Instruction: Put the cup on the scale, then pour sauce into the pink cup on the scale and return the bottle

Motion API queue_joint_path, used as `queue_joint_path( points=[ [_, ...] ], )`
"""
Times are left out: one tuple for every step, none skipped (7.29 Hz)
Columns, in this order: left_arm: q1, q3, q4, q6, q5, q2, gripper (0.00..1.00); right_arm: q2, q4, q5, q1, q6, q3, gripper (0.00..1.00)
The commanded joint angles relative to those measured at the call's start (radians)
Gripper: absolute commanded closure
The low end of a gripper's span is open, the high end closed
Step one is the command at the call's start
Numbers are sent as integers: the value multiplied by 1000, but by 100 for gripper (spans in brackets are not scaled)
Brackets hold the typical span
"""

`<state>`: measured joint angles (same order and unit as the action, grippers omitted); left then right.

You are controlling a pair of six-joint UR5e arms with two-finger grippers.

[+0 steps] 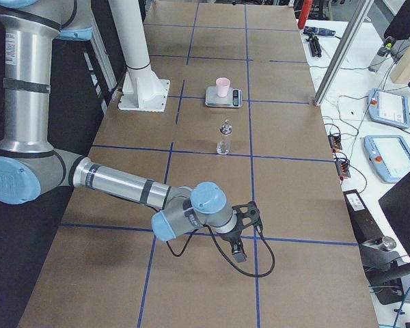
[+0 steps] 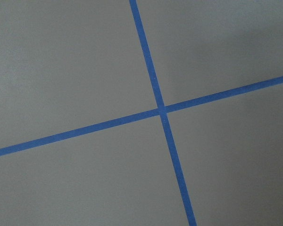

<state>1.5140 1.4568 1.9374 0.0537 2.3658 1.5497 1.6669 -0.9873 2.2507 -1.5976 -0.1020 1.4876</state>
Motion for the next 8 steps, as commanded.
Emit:
queue_joint_path(
  points=[
    [0, -1, 2, 0, 1, 0, 0, -38, -463, 38, -28, 8, 168, 0],
    [0, -1, 2, 0, 1, 0, 0, 0, -535, 37, -31, 14, 228, 0],
    [0, -3, 2, 0, 1, 0, 0, 26, -539, 32, -30, 2, 223, 0],
    [0, -4, 0, 0, 0, 0, 0, 42, -534, 43, -30, -7, 214, 0],
    [0, -6, 0, 0, -5, 0, 0, 45, -530, 68, -30, 8, 220, 0],
    [0, -4, -2, 0, -8, 3, 0, 27, -537, 58, 14, 2, 211, 0],
    [0, -4, -5, 0, -7, 7, 0, 4, -534, 72, 30, 8, 207, 0],
    [-6, -6, -14, 2, -7, 15, 0, -4, -533, 75, 31, 10, 204, 0]
  ],
)
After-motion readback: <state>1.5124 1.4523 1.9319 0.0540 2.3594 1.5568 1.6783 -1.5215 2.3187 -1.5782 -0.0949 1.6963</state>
